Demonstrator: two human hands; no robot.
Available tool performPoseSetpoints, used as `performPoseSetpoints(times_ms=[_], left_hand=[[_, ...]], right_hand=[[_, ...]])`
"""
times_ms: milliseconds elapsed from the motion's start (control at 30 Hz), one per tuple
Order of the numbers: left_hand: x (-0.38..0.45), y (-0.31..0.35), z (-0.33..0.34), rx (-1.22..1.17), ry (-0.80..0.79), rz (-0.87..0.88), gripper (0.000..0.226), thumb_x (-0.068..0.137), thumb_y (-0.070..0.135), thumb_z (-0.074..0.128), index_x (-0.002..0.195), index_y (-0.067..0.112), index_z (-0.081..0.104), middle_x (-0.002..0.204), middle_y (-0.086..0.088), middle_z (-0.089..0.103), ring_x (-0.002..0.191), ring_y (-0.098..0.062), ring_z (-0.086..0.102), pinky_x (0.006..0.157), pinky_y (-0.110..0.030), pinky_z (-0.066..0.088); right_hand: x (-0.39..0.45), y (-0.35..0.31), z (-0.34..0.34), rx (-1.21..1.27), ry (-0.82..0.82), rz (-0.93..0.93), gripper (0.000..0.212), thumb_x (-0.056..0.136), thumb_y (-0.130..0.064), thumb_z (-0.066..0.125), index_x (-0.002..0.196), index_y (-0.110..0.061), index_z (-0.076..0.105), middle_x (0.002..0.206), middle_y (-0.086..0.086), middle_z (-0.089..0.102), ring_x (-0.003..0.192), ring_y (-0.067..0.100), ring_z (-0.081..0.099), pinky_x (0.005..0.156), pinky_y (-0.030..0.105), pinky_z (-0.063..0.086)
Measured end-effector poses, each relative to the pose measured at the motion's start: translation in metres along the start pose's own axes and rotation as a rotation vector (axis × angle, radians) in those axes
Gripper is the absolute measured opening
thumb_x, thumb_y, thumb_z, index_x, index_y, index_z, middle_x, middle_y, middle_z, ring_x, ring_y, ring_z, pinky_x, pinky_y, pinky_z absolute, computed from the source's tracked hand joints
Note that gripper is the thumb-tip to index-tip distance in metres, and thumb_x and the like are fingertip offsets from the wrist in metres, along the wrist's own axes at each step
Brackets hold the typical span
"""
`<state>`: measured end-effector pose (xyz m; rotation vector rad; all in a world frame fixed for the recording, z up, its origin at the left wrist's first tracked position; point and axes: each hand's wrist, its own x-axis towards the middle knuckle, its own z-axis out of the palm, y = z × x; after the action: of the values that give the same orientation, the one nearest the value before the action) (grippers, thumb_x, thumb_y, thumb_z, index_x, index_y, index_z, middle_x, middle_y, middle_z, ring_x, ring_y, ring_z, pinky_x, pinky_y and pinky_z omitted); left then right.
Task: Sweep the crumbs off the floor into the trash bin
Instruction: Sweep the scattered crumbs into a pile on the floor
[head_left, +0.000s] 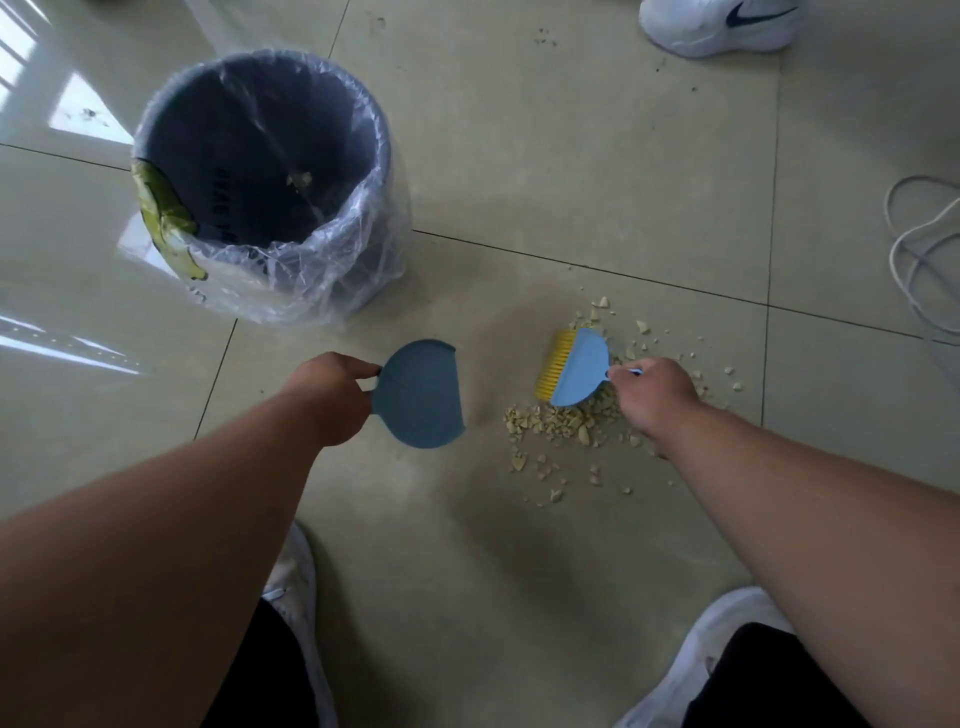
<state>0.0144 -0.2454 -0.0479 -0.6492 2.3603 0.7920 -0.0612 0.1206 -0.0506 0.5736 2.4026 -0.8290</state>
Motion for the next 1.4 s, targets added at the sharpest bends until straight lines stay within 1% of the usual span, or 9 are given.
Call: performPoseSetpoints(times_ms=[133, 333, 567, 667, 833, 967, 1100, 1233, 1400], left_hand=[[-0.003, -0.003, -0.003, -0.007, 0.004, -0.012, 0.057, 0.082, 0.039, 0.085, 0.135, 0.027, 0.07, 0.118, -0.01, 0.077, 0.103, -0.036, 0.072, 0.082, -0.035, 0.058], [-0.005, -0.016, -0.004, -0.065, -0.033, -0.077, 0.06, 0.078, 0.035, 0.09, 0.134, 0.026, 0.071, 0.118, -0.013, 0.077, 0.103, -0.042, 0.072, 0.088, -0.046, 0.061], [-0.004, -0.021, 0.002, -0.02, -0.09, -0.055, 0.059, 0.078, 0.036, 0.089, 0.133, 0.026, 0.072, 0.111, -0.012, 0.078, 0.103, -0.038, 0.073, 0.085, -0.042, 0.06], [-0.004, -0.013, 0.007, -0.029, -0.105, -0.053, 0.061, 0.076, 0.04, 0.089, 0.133, 0.027, 0.071, 0.113, -0.012, 0.078, 0.082, -0.033, 0.069, 0.086, -0.042, 0.061], [-0.004, 0.003, 0.017, -0.039, -0.12, -0.041, 0.06, 0.075, 0.035, 0.09, 0.132, 0.026, 0.072, 0.107, -0.011, 0.078, 0.07, -0.025, 0.063, 0.068, -0.03, 0.054], [-0.007, 0.011, 0.022, -0.021, -0.132, -0.044, 0.059, 0.077, 0.032, 0.09, 0.133, 0.025, 0.072, 0.108, -0.012, 0.078, 0.071, -0.026, 0.063, 0.069, -0.03, 0.055], [-0.012, 0.018, 0.02, -0.067, -0.138, -0.078, 0.054, 0.079, 0.025, 0.087, 0.131, 0.023, 0.072, 0.087, -0.013, 0.078, 0.059, -0.025, 0.061, 0.051, -0.025, 0.049], [-0.016, 0.018, 0.013, -0.019, -0.075, -0.045, 0.047, 0.077, 0.023, 0.081, 0.124, 0.024, 0.077, 0.075, -0.001, 0.071, 0.063, -0.019, 0.061, 0.067, -0.026, 0.052], [-0.028, 0.017, 0.004, 0.129, -0.039, 0.021, 0.042, 0.077, 0.027, 0.078, 0.119, 0.03, 0.08, 0.09, 0.001, 0.077, 0.09, -0.022, 0.071, 0.078, -0.025, 0.051]], right_hand=[[-0.023, -0.014, 0.027, 0.017, -0.095, -0.054, 0.028, 0.101, -0.029, 0.062, 0.113, -0.008, 0.075, 0.081, 0.008, 0.065, 0.064, 0.015, 0.055, 0.054, 0.021, 0.037], [-0.05, -0.019, 0.071, -0.035, -0.23, -0.096, 0.027, 0.1, -0.031, 0.063, 0.11, -0.009, 0.073, 0.092, 0.008, 0.068, 0.084, 0.023, 0.062, 0.072, 0.024, 0.04], [-0.044, -0.002, 0.063, -0.128, -0.202, -0.099, 0.027, 0.1, -0.034, 0.062, 0.11, -0.012, 0.073, 0.104, 0.011, 0.073, 0.097, 0.029, 0.068, 0.085, 0.033, 0.054], [-0.032, 0.007, 0.042, -0.171, -0.184, -0.106, 0.026, 0.1, -0.034, 0.061, 0.11, -0.013, 0.073, 0.102, 0.01, 0.071, 0.093, 0.027, 0.066, 0.079, 0.029, 0.048], [-0.015, 0.026, 0.006, -0.242, -0.122, -0.108, 0.027, 0.1, -0.032, 0.062, 0.111, -0.01, 0.074, 0.108, 0.012, 0.072, 0.099, 0.03, 0.066, 0.081, 0.031, 0.049], [-0.007, 0.036, -0.008, -0.246, -0.074, -0.095, 0.025, 0.099, -0.032, 0.063, 0.107, -0.011, 0.075, 0.108, 0.014, 0.073, 0.091, 0.028, 0.063, 0.076, 0.026, 0.041], [-0.01, 0.032, -0.007, -0.2, -0.077, -0.102, 0.025, 0.098, -0.032, 0.063, 0.103, -0.012, 0.076, 0.105, 0.013, 0.075, 0.096, 0.031, 0.068, 0.081, 0.031, 0.051], [-0.028, 0.017, 0.008, -0.116, -0.149, -0.128, 0.026, 0.099, -0.033, 0.062, 0.109, -0.012, 0.074, 0.102, 0.011, 0.071, 0.094, 0.028, 0.067, 0.077, 0.029, 0.046], [-0.056, 0.012, 0.045, -0.148, -0.255, -0.171, 0.024, 0.098, -0.034, 0.063, 0.105, -0.015, 0.075, 0.096, 0.006, 0.071, 0.088, 0.023, 0.066, 0.071, 0.026, 0.043]])
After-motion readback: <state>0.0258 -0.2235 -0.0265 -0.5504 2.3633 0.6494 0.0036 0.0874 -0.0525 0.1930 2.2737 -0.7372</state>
